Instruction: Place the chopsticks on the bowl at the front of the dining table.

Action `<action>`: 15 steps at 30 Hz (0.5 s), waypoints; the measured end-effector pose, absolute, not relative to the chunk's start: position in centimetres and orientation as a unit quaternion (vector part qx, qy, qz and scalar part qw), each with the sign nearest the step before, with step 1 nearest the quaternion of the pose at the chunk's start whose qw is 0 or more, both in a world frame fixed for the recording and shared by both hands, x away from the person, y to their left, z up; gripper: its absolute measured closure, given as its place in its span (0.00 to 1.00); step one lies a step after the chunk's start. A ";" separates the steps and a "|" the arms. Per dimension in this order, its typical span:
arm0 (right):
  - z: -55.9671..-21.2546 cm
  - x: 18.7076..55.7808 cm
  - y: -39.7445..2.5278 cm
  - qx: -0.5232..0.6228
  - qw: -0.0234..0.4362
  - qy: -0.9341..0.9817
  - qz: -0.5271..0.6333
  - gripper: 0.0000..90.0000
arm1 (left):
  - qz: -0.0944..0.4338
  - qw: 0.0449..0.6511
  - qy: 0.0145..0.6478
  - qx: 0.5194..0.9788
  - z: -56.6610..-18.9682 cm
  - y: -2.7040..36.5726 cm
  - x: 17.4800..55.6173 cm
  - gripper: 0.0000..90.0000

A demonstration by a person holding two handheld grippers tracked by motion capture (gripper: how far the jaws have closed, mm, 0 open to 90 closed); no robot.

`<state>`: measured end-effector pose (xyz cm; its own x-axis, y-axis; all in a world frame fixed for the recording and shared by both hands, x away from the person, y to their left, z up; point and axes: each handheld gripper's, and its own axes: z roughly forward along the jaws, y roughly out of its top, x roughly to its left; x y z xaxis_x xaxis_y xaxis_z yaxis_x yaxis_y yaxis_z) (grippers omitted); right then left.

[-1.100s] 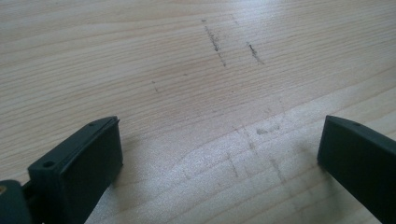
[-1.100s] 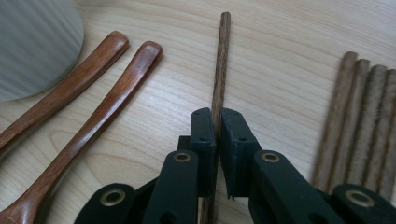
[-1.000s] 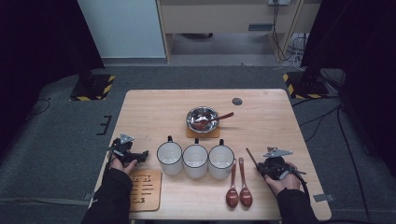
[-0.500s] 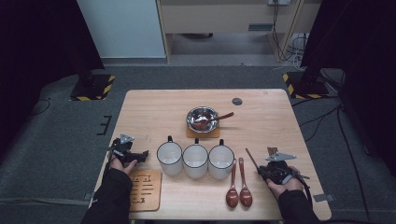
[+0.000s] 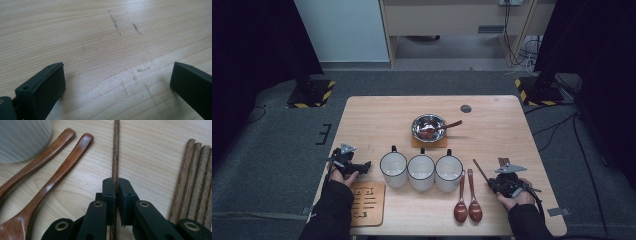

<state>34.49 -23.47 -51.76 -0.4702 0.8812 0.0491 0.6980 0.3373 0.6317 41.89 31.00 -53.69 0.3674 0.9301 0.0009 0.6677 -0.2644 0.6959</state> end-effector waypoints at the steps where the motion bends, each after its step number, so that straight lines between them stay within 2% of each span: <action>1: -51.7 34.6 -23.5 0.491 0.152 0.802 0.305 0.94 | 0.211 0.310 0.521 0.766 -53.7 31.0 41.9 0.00; 15: -50.7 35.0 -24.0 0.495 0.146 0.791 0.328 0.94 | 0.212 0.310 0.521 0.767 -53.7 31.0 41.9 0.00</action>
